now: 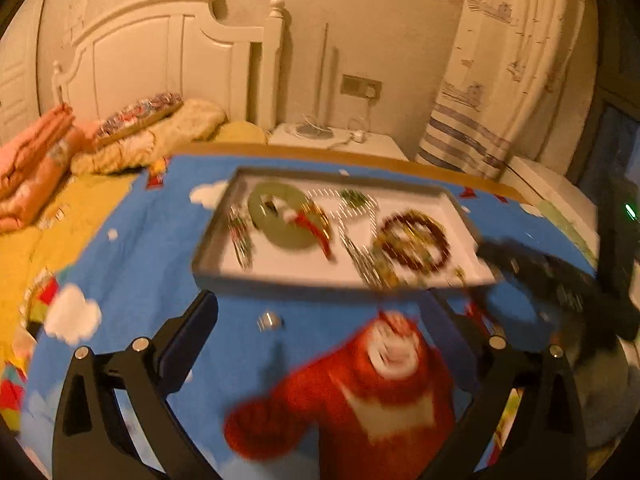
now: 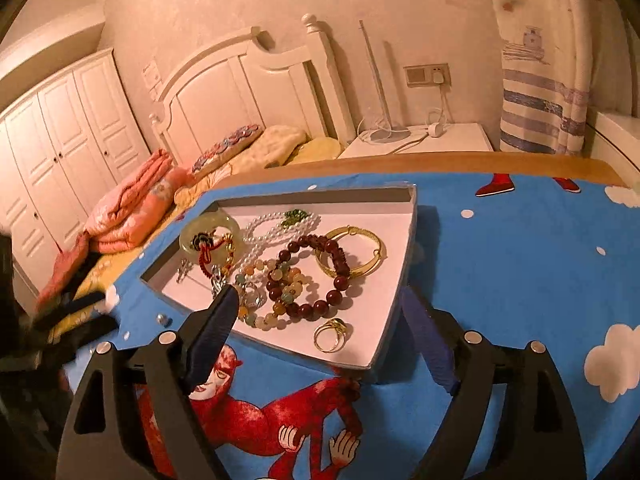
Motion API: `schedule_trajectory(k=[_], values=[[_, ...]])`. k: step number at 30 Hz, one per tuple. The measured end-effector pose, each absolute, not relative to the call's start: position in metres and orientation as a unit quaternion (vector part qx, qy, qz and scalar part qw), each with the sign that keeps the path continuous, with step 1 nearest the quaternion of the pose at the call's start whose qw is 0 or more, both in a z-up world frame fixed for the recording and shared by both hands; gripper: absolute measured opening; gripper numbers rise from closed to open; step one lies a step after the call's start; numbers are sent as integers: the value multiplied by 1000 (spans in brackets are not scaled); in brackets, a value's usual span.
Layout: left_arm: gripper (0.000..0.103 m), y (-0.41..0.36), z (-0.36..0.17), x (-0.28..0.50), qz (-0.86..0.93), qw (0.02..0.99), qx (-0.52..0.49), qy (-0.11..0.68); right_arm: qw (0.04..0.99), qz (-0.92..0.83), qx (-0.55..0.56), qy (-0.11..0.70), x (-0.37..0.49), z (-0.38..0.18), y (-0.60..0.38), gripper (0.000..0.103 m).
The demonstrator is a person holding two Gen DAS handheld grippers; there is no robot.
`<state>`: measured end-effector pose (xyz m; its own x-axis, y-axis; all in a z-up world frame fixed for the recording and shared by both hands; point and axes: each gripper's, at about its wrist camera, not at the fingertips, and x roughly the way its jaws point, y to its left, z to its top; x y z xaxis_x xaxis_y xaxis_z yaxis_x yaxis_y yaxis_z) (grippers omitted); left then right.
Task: Organize jewelry
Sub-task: 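Move both open tools back to the pearl earrings on the bed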
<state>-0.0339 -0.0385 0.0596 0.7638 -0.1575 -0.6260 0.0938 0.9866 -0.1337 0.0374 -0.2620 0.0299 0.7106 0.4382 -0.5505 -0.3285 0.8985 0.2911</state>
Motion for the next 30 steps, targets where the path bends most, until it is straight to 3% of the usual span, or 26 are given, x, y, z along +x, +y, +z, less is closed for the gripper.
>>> schedule_trajectory(k=[3,8,12,18,28,29,30], values=[[100,-49,47,-53,-99,931,-40,349,929,191,113,298,33,32,-272,86],[100,-78,21,-75,-118,923,28,364,931,171,130,296,32,34,-281,86],[100,-84,27,-98,-87,942,85,314,931,169,134,294,30,37,-284,86],[100,-43,29,-129,-76,948,59,303,934,196,155,254,4,46,-279,87],[100,77,24,-150,36,943,-68,325,892,292,39,344,-13,33,-157,87],[100,83,25,-149,41,942,-73,325,886,297,34,355,-12,30,-148,86],[100,88,26,-147,44,942,-75,325,876,305,24,373,-10,25,-131,77]])
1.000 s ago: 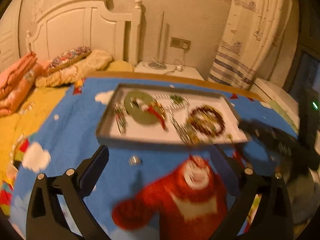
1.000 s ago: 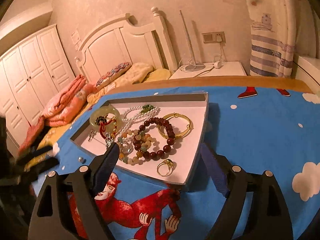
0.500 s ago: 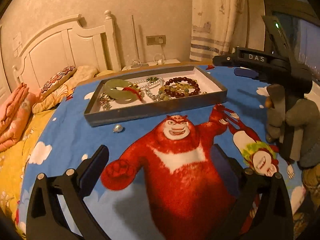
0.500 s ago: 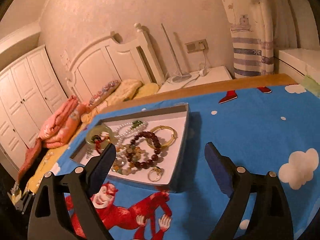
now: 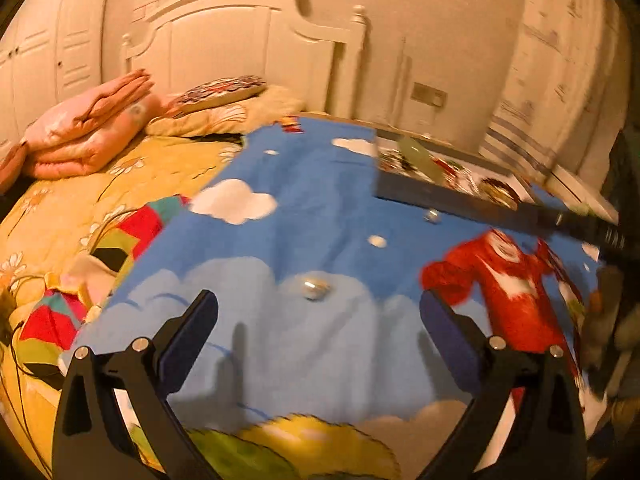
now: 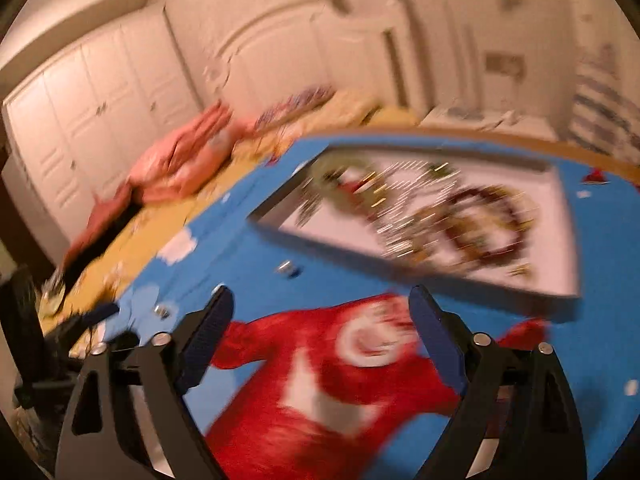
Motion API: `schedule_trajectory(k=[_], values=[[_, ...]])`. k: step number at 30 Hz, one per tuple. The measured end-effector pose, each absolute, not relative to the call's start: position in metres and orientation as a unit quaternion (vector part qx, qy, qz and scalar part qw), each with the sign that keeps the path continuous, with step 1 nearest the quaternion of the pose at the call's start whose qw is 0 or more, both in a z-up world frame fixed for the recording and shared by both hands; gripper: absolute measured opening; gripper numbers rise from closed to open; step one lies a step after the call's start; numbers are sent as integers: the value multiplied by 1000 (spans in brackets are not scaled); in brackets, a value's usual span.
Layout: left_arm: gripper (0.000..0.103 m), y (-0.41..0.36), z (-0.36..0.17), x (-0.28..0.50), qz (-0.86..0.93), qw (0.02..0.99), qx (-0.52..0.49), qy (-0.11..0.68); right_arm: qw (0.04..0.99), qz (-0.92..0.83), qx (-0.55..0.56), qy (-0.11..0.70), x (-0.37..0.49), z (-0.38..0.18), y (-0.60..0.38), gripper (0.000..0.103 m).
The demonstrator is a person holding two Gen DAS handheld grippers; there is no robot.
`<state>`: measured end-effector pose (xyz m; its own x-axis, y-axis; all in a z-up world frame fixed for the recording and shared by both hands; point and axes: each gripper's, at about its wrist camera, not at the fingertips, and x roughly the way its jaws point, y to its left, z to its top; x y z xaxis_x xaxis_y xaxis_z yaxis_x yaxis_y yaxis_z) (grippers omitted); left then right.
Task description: Organize jewelry
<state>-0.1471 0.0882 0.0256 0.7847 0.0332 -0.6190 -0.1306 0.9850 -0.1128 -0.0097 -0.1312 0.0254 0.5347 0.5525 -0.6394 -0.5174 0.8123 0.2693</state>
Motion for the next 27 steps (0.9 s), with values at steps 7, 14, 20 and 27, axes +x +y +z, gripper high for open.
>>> schedule_trajectory(k=[7,14,20,27], values=[[80,88,25,-117,24,937,-31,347,852,296,-57,428,2,5,-61,45],[56,101,7,-99,-22,929,-66,365,857,273,-69,431,21,-1,-45,37],[56,105,5,-102,-31,930,-83,358,863,255,-109,422,20,-4,-34,35],[44,100,6,-103,-28,930,-71,359,864,253,-128,415,19,-4,-28,26]])
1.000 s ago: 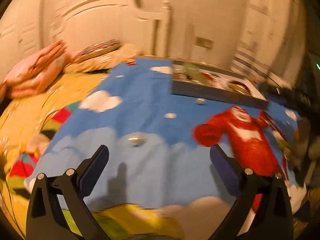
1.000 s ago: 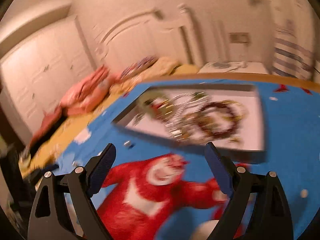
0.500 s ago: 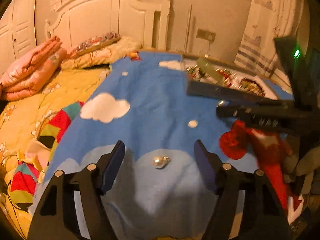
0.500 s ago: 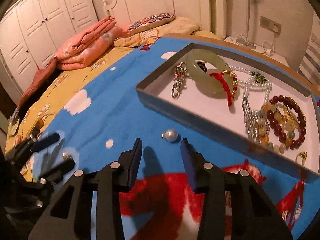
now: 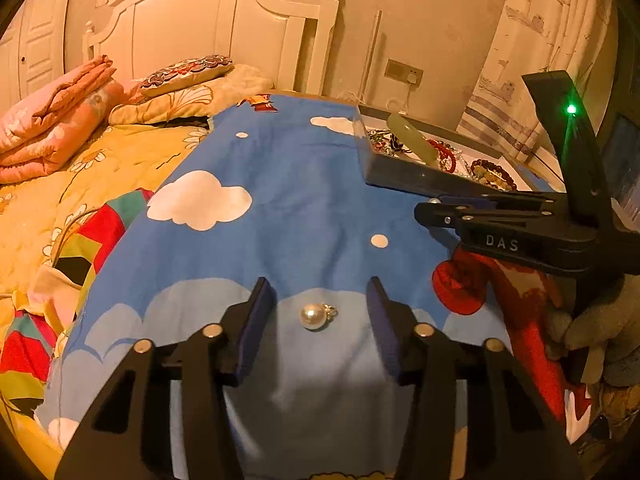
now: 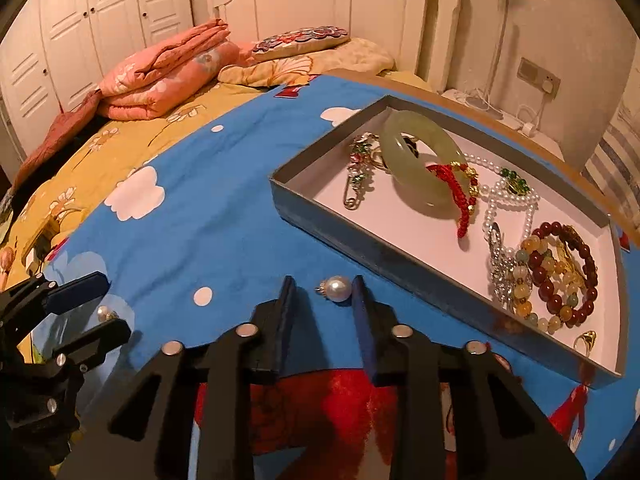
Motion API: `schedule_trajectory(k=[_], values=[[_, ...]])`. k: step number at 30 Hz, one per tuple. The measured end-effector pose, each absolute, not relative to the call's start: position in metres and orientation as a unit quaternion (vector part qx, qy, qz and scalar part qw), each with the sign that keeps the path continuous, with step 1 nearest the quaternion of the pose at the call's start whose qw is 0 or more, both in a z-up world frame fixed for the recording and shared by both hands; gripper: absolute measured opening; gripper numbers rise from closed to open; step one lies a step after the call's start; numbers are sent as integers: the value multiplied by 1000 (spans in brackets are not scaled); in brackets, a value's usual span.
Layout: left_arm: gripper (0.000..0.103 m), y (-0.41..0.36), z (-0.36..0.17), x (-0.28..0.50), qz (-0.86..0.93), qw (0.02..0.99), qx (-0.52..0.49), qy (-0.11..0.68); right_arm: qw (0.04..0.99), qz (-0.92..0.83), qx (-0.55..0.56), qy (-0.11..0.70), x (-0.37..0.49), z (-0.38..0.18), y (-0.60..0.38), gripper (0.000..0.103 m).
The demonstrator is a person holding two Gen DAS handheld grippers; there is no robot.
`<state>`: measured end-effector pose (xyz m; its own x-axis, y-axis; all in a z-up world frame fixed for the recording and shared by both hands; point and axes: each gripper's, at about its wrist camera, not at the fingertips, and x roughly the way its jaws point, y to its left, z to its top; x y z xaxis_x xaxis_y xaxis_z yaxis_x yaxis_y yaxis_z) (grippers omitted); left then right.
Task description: Organize jewelry
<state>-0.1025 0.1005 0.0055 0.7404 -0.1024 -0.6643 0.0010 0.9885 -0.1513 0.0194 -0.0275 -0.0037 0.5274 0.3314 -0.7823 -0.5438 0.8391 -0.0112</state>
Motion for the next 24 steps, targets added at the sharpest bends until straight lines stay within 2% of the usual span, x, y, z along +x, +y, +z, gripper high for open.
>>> schedule_trajectory(k=[1,14,17,18,19,24], values=[[42,99,5,-102,-27,930,-67,360,864,254,-129,414,19,-4,-27,21],[39,101,3,-107,-26,932,-54,356,866,272,-79,412,18,2,-42,21],[29,101,3,-107,-18,933,-45,357,866,273,-79,411,19,3,-42,21],[20,101,2,-107,-10,933,-37,358,866,274,-77,411,19,3,-43,21],[15,100,3,-107,-6,933,-30,358,867,274,-75,411,20,3,-44,21],[13,98,2,-111,-1,935,-14,355,869,275,-66,406,19,5,-47,21]])
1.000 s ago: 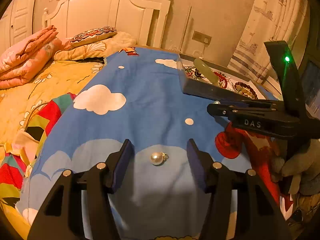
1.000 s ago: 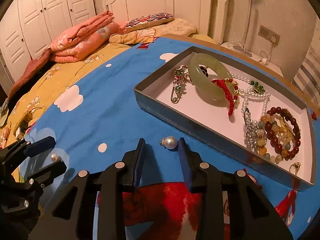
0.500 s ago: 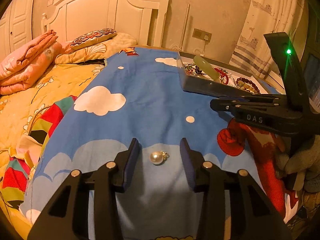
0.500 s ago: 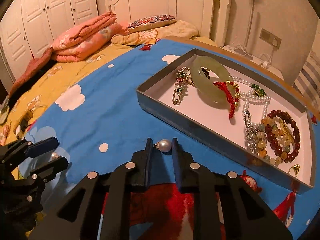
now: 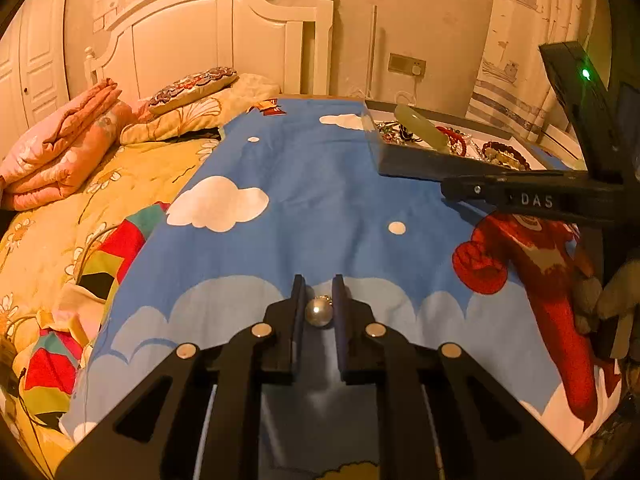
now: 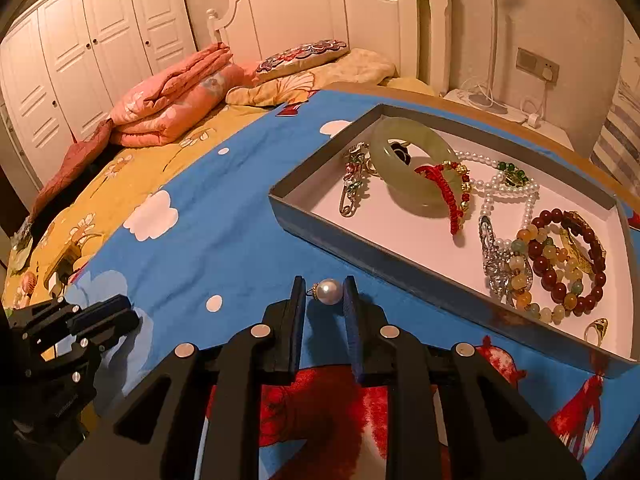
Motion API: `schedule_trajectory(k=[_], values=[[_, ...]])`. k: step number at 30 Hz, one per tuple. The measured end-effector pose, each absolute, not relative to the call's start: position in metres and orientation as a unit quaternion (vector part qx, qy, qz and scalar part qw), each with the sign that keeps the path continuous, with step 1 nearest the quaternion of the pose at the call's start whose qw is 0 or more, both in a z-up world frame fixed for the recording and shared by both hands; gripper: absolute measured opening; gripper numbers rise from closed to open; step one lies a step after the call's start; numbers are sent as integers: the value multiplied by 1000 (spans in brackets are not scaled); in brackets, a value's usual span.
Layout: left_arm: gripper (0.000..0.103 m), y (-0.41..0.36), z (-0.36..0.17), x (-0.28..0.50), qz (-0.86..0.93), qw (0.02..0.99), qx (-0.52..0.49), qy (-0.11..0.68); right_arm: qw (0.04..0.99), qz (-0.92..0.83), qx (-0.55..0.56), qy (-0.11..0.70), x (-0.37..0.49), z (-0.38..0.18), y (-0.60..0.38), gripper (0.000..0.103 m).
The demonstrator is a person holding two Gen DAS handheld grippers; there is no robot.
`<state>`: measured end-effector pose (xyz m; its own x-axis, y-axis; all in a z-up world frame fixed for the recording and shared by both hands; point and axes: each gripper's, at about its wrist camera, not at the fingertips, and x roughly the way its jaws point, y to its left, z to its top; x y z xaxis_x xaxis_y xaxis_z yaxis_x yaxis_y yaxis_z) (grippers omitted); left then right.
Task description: Organize jewelry
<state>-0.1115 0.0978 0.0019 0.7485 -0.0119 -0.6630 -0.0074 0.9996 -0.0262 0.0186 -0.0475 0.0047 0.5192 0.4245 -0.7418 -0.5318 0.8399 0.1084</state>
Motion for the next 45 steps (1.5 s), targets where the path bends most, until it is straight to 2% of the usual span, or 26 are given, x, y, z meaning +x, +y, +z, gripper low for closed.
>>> schedule_trajectory(k=[19,45], values=[[13,40,22,-120,-32,939,26,341,881,304,-23,362,-23,36,-95,21],[13,-28,40,-86,-123,929,47,346,901,233,-31,365,-43,41,-174,21]])
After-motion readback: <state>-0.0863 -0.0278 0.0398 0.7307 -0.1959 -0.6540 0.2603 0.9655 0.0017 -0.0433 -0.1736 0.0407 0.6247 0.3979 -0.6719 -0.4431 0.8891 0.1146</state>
